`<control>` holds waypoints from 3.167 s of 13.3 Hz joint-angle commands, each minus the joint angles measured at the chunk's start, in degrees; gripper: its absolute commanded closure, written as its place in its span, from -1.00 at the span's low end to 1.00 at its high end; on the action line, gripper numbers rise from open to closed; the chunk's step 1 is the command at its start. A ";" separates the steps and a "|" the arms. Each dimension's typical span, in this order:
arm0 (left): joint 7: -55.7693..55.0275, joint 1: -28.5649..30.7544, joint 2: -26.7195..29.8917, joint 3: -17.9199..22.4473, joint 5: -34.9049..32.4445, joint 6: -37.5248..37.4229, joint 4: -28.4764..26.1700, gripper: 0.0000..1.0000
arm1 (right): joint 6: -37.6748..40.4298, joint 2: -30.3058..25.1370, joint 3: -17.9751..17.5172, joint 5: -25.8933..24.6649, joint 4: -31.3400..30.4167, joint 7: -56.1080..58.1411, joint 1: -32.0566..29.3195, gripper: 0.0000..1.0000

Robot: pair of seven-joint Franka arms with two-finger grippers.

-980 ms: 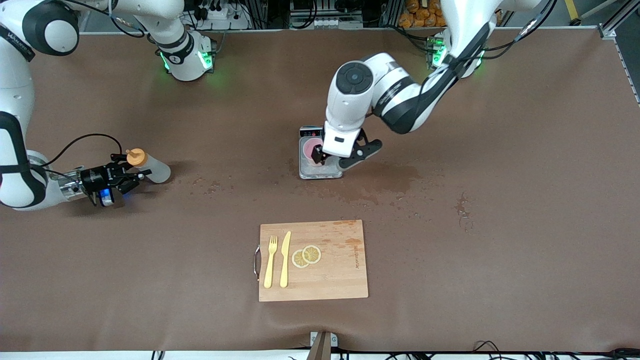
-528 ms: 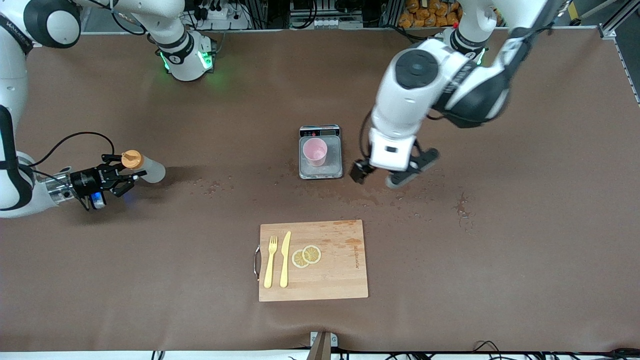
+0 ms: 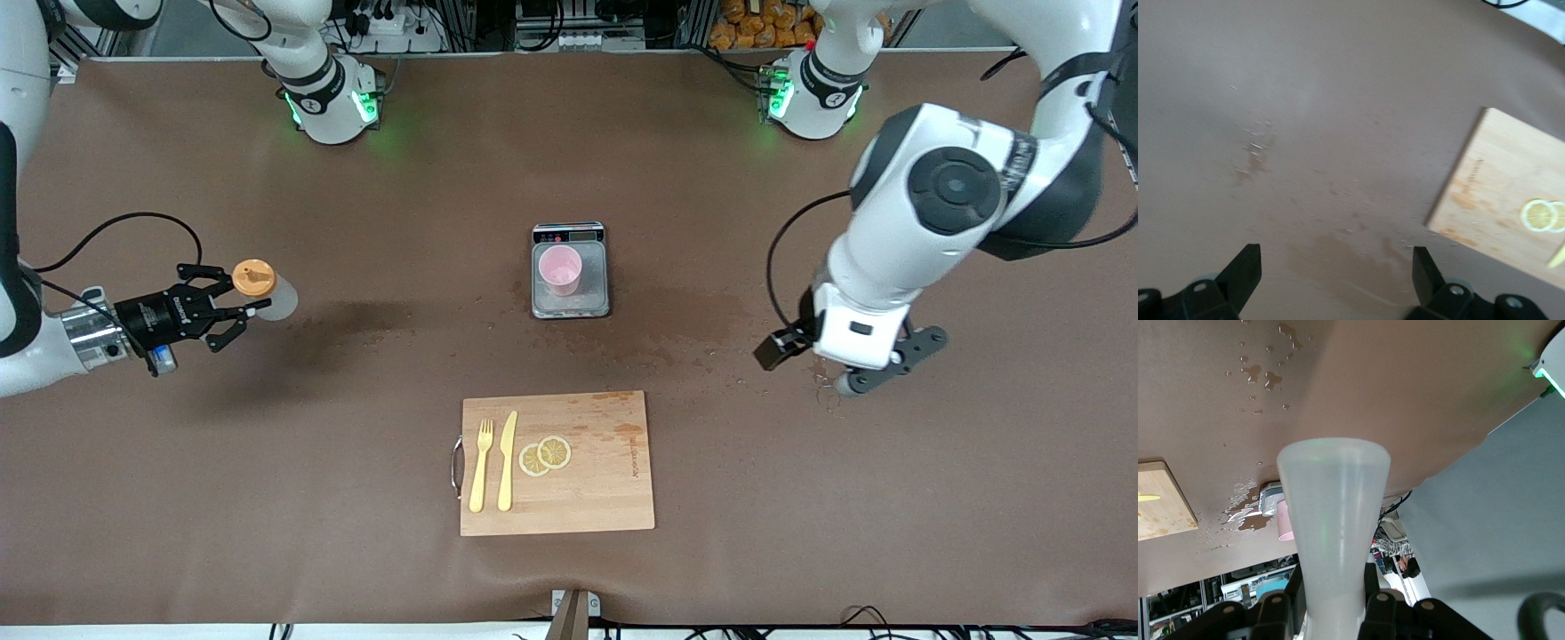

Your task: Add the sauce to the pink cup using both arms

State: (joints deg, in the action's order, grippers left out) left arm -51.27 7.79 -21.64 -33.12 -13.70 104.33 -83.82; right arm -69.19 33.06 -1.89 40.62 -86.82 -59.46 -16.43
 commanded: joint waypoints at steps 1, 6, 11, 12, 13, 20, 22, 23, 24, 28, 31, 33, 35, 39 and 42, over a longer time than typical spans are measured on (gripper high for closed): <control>4.86 2.84 4.31 -0.63 0.78 -4.31 -0.38 -1.00 | -0.51 -2.91 0.39 0.69 -0.54 -5.39 2.01 0.25; 20.45 -1.08 10.90 9.95 3.23 -9.58 -0.56 -1.00 | -2.62 -6.07 0.39 0.61 -0.54 -13.30 6.41 0.25; 35.98 -2.69 17.14 21.08 12.99 -11.78 -3.61 -1.00 | -6.30 -9.06 0.57 -1.84 -0.54 -20.77 12.29 0.25; 36.15 -3.04 18.20 22.13 13.60 -11.35 -4.68 -1.00 | -7.70 -9.67 0.48 -4.12 -0.54 -22.44 14.04 0.25; 36.15 -3.74 18.56 22.48 13.61 -11.35 -5.04 -1.00 | -9.29 -10.29 0.39 -6.32 -0.54 -25.15 16.15 0.25; 35.27 -3.31 18.65 21.52 13.79 -11.87 -4.78 -1.00 | -12.99 -10.04 0.39 -18.27 3.15 -43.79 29.78 0.25; 35.27 -3.48 18.65 21.43 13.79 -11.87 -4.60 -1.00 | -12.99 -9.68 0.39 -20.92 3.42 -47.31 32.16 0.25; 35.27 -3.39 18.65 21.35 13.79 -11.87 -4.60 -1.00 | -12.99 -9.59 0.39 -22.15 3.42 -48.20 32.95 0.25; 35.36 -3.22 18.65 21.43 13.79 -11.96 -4.60 -1.00 | -12.99 -9.59 0.48 -23.38 3.42 -49.16 33.92 0.25; 34.57 -3.13 19.44 21.43 13.79 -12.22 -4.60 -1.00 | -12.99 -8.72 0.39 -30.67 3.50 -56.28 39.54 0.25; 34.57 -3.04 19.53 21.52 13.79 -12.57 -4.69 -1.00 | -13.61 -7.14 0.48 -31.21 4.38 -60.59 42.00 0.25; 34.57 -3.04 19.53 21.52 13.79 -12.93 -4.60 -1.00 | -13.61 -6.43 0.48 -32.96 5.00 -62.61 43.41 0.25; 34.22 -3.13 19.53 21.43 13.79 -12.84 -4.60 -1.00 | -13.61 -5.12 0.48 -35.42 5.00 -65.51 45.87 0.25; 34.13 -3.13 19.35 21.43 13.79 -12.84 -4.78 -1.00 | -13.26 -3.44 0.48 -36.84 6.32 -68.95 47.72 0.25; 34.13 -3.13 19.27 21.43 13.79 -12.84 -4.78 -1.00 | -12.91 -2.39 0.48 -42.44 6.32 -71.75 50.88 0.25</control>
State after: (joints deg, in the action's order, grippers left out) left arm -16.47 4.54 -3.67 -11.75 -0.99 92.00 -87.51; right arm -83.66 29.43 -1.83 2.31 -82.65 -127.90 31.95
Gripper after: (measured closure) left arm 0.000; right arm 0.621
